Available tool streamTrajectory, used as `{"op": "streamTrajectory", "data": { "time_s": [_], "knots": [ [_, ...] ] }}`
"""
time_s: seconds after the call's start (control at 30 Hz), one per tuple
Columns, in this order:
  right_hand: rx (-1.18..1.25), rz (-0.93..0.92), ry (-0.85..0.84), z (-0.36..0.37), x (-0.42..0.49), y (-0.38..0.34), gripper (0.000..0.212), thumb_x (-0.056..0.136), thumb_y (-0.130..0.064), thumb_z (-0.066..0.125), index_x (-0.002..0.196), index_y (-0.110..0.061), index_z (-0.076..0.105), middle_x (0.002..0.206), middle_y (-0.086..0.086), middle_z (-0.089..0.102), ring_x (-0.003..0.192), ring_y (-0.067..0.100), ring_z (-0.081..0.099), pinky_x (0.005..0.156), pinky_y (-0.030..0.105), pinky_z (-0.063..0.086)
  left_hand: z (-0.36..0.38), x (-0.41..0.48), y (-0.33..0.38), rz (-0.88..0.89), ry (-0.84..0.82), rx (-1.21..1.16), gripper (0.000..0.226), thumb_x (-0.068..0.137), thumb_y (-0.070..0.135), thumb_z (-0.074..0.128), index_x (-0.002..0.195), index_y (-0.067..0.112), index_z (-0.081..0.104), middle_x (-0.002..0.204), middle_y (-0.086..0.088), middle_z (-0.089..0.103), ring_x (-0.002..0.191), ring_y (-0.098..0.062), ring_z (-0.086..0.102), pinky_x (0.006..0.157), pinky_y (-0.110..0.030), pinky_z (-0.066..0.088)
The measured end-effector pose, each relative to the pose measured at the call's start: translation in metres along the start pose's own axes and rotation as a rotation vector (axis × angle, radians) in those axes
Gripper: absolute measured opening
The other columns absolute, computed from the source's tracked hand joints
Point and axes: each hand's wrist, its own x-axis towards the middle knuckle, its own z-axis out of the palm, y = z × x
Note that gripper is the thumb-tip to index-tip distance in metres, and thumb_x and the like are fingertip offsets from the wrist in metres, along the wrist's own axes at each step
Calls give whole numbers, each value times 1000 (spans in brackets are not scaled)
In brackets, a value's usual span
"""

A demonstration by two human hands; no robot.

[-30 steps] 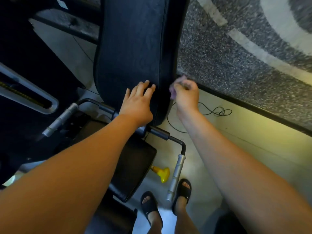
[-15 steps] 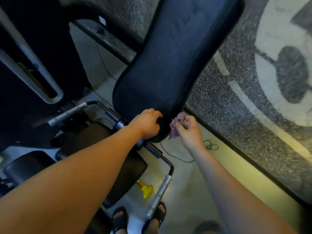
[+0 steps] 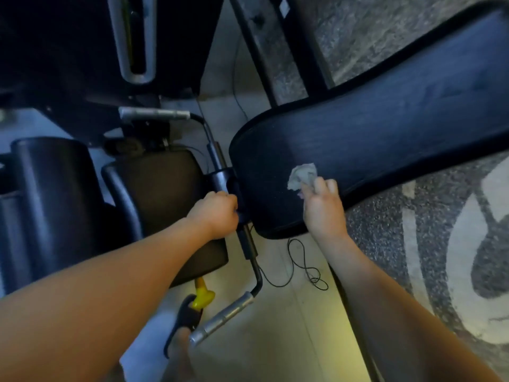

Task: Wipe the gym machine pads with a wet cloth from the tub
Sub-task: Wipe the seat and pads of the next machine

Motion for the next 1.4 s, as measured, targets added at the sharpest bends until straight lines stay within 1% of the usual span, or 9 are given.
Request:
{"op": "streamTrajectory", "data": {
  "time_s": [0.17,0.3,0.4,0.57,0.73,0.93,1.1,1.23,1.4],
  "knots": [
    [-133,-423,-150,11,16,-9,25,71,-2,80,93,-8,70,97,7,49,86,30,47,59,34,36,21,10,-20,-77,34,-5,34,96,25,46,128,19,55,125,-6,51,115,-27,46,95,-44,47],
    [-115,-243,-36,11,66,-7,23,85,-2,65,109,-4,68,111,15,55,96,35,46,75,47,47,33,34,-34,-128,133,-2,37,95,30,48,131,19,53,129,-7,48,122,-29,41,106,-45,37],
    [-143,-380,-66,28,69,-10,28,86,0,57,111,-3,68,120,16,57,102,38,48,87,50,47,37,50,-50,-193,168,33,44,94,33,51,136,21,50,142,-6,41,138,-31,28,120,-57,15],
    [-87,-386,-66,32,102,-26,16,84,-3,63,99,-6,66,110,14,56,100,37,49,77,48,47,35,68,-83,-313,165,95,68,91,40,64,151,26,34,165,-10,10,152,-39,-8,117,-69,-4],
    [-20,-378,12,28,128,-49,16,87,-9,59,102,-8,66,110,13,54,98,34,47,81,49,48,38,90,-112,-476,-103,264,104,85,47,72,160,33,0,166,-9,-19,147,-46,-24,114,-73,-3],
    [-161,-123,216,26,158,-31,41,87,-6,55,127,-5,62,132,19,51,115,39,47,96,47,42,57,100,-121,-475,-121,422,96,92,25,64,160,28,-3,165,-13,-22,146,-52,-22,113,-76,3],
    [-254,-218,118,58,143,-38,40,89,0,54,128,-1,64,128,17,57,116,38,46,98,51,42,57,100,-128,-476,-140,456,91,95,33,58,160,30,-6,164,-11,-24,146,-49,-23,115,-73,2],
    [-162,-306,-9,44,154,-47,32,79,4,61,109,-6,68,107,14,58,99,37,51,83,53,49,54,97,-128,-444,-132,459,93,94,36,60,160,30,-6,164,-12,-23,146,-49,-23,116,-72,1],
    [-207,-147,57,48,176,-59,53,78,3,56,129,-6,61,120,15,58,109,39,49,93,52,46,56,100,-133,-435,-150,481,96,92,25,64,160,28,-5,164,-14,-23,146,-52,-23,113,-75,0]
  ]
}}
